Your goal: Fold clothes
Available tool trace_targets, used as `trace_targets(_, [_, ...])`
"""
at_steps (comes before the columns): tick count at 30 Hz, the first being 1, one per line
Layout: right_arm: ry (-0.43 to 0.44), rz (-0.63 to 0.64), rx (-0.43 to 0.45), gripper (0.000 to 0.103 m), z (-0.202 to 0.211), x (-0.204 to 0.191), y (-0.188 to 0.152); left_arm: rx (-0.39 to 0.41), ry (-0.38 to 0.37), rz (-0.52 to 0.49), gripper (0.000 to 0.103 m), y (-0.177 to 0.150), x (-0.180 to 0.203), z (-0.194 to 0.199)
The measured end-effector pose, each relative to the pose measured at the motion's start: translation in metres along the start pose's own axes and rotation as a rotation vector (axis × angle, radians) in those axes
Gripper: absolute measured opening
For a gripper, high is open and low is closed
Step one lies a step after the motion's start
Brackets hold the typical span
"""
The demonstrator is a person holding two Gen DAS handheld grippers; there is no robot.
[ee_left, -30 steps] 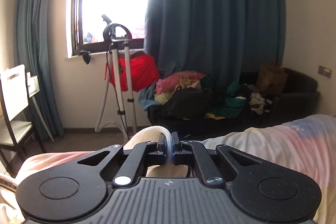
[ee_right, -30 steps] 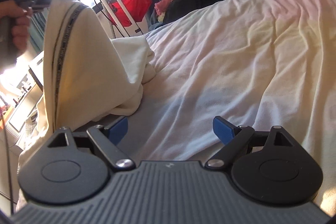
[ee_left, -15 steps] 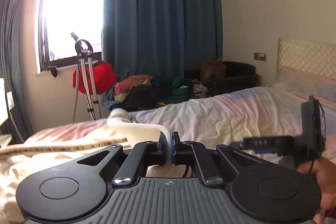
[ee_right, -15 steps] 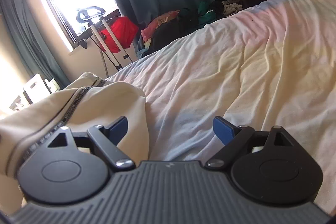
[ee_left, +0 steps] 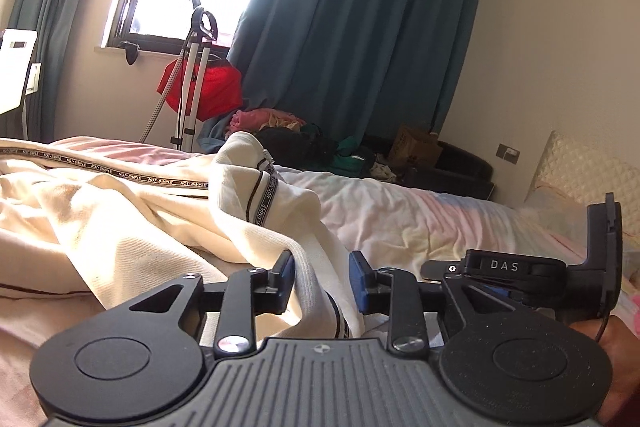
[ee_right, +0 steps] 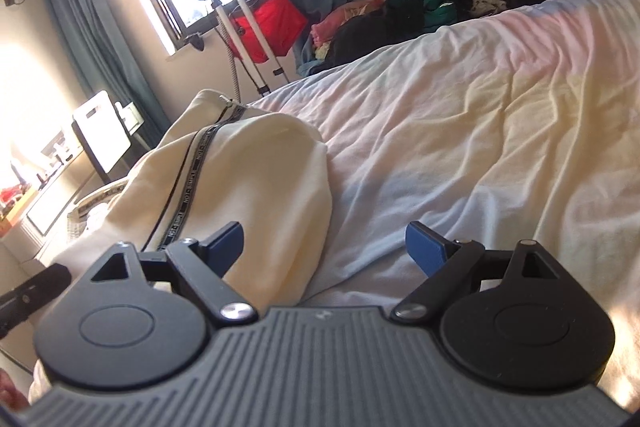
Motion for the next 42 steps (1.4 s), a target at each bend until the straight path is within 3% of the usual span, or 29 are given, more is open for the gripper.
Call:
trace_targets(3, [0.036, 0.045, -0.010, 0.089, -0.013, -0.028, 0.020, 0.000, 0.021, 0.031, 0.065, 0.001, -0.012, 0.000])
trace_targets(6, [0.068, 0.095, -0.030, 0.089, -0.041, -0.071, 0.048, -0.014, 0.038, 0.079, 0.074, 0.002, -0.027, -0.002])
trace_targets(12, [0.079, 0.178, -0.082, 0.089, -0.125, -0.139, 0.103, 0.019, 0.095, 0.244, 0.077, 0.028, -0.085, 0.003])
trace_targets(19, [-0.093, 0.327, -0.123, 0.089, -0.228, -0.176, 0.125, 0.073, 0.237, 0.247, 0.077, 0.045, -0.143, 0.000])
trace_targets(21, [-0.122, 0.305, -0.143, 0.084, -0.246, -0.171, 0.123, 0.071, 0.247, 0.267, 0.077, 0.048, -0.156, -0.004])
trace_targets(23, [-0.131, 0.259, -0.158, 0.069, -0.256, -0.164, 0.121, 0.069, 0.247, 0.288, 0.077, 0.049, -0.166, -0.008])
trace_targets(24, [-0.113, 0.227, -0.156, 0.066, -0.257, -0.160, 0.121, 0.067, 0.247, 0.299, 0.077, 0.049, -0.170, -0.011])
trace_targets(26, [-0.094, 0.164, -0.148, 0.042, -0.252, -0.149, 0.122, 0.063, 0.249, 0.310, 0.077, 0.049, -0.173, -0.019])
trace_targets(29, [-0.065, 0.056, -0.134, 0.017, -0.239, -0.130, 0.127, 0.060, 0.251, 0.296, 0.077, 0.048, -0.172, -0.026])
trace_targets(32, [-0.056, 0.004, -0.094, 0.011, -0.214, -0.111, 0.139, 0.061, 0.252, 0.265, 0.077, 0.047, -0.165, -0.029])
trace_targets(36, [-0.077, -0.026, -0.017, 0.010, -0.166, -0.075, 0.165, 0.089, 0.252, 0.221, 0.077, 0.048, -0.150, -0.023])
trace_targets(42, [-0.145, -0.207, 0.137, 0.009, -0.070, 0.036, 0.207, 0.103, 0.220, 0.176, 0.077, 0.044, -0.122, -0.013])
Point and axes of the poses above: each gripper's, at about its wrist camera, not at the fingertips, and z roughly against the way its jaws point, x to its right, y to its top, the point moved 9 cm from there along -z, roughly the way its jaws point, and after that the axes turned 13 degrees about z, right-handed, at the moved point
